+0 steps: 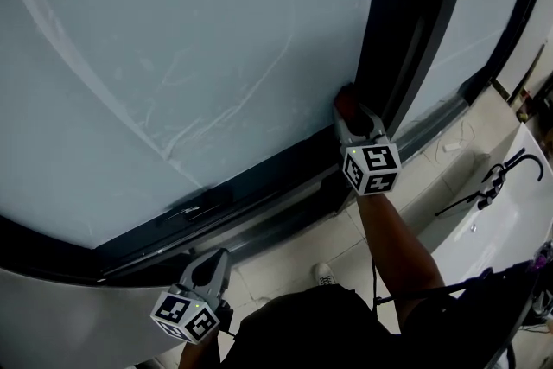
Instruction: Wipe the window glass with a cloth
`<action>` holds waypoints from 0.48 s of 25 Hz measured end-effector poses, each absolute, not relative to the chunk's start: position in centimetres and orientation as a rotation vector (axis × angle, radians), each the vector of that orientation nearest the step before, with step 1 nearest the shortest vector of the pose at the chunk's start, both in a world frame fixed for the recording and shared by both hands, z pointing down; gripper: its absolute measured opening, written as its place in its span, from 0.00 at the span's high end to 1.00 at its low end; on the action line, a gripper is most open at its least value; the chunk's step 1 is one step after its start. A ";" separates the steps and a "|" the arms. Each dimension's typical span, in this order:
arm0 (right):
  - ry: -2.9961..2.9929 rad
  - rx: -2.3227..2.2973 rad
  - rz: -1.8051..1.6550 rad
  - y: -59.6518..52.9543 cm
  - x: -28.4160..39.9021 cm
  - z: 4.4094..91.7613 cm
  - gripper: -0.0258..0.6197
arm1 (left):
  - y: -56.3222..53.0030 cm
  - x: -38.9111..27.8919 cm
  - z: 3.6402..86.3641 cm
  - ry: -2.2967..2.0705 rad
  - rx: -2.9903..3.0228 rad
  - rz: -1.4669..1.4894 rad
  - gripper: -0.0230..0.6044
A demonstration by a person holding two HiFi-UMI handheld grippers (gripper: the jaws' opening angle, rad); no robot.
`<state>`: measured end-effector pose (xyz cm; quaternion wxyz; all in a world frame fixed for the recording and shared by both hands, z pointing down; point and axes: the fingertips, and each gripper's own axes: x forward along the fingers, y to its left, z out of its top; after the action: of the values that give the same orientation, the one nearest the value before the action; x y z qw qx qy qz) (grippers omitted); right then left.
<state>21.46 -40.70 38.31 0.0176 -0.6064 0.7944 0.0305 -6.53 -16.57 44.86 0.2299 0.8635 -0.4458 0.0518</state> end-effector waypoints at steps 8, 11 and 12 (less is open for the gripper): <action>2.459 -1.857 0.085 -40.1 19.7 38.8 0.83 | -16.2 -6.1 45.6 -1.218 2.363 0.159 0.94; 2.471 -1.825 0.055 -39.6 18.4 38.9 0.83 | -16.0 -6.6 45.9 -1.215 2.362 0.158 0.94; 2.483 -1.809 0.051 -39.3 17.7 39.0 0.83 | -16.0 -6.8 46.1 -1.213 2.362 0.156 0.94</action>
<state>17.70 -39.32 38.99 0.0344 -0.5883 0.8077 0.0167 -6.83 -15.98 46.12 0.2385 0.8623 -0.4430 0.0568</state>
